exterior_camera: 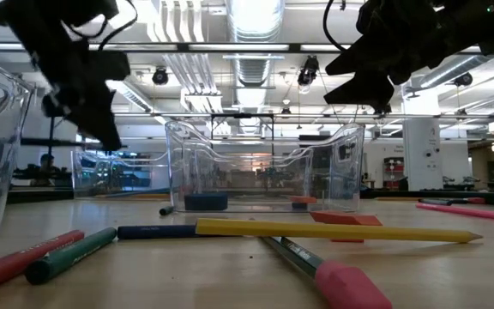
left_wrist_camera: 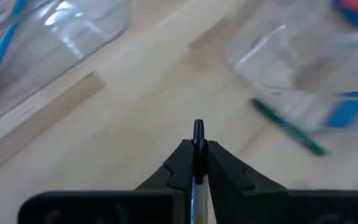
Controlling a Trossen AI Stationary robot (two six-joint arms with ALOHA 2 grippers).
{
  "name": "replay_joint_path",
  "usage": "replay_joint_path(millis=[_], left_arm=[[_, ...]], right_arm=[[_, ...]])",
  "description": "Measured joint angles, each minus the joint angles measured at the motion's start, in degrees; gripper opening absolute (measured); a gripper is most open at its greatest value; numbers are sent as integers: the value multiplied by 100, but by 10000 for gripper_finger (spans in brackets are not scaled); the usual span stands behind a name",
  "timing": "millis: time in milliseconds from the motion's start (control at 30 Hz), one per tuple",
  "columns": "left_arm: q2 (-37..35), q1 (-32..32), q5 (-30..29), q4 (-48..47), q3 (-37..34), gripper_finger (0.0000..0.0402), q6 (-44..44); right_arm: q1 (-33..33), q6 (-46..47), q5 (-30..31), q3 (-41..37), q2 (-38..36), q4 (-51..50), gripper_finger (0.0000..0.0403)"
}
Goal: Sort crayons/erasers/pens/pencils in bins
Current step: Put the black pen into the bottom transparent bin
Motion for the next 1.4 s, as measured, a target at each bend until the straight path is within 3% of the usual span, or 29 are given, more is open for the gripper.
replay_joint_path(millis=[100,233,433,733,900,1167,1400], left_arm=[[-92,-2,393,-42,315,15,416],[-172,-140,1400,-31,822,15,907],[-15,-991,1975,-32,1655,15,1031],[1000,-2820,2066,-39,2420,16,607],[1659,-3420,2158,-38,2619,16,235],[2077,-3593,2457,-444,2584,21,-111],[2049,-3557,2450,-434,2582,79,-215]], right_arm=[[0,0,0,0,0,0,370],[0,0,0,0,0,0,370],[0,7,0,0,0,-2,370],[0,103,0,0,0,-4,370],[0,103,0,0,0,-2,370],[0,103,0,0,0,-1,370],[0,103,0,0,0,2,370]])
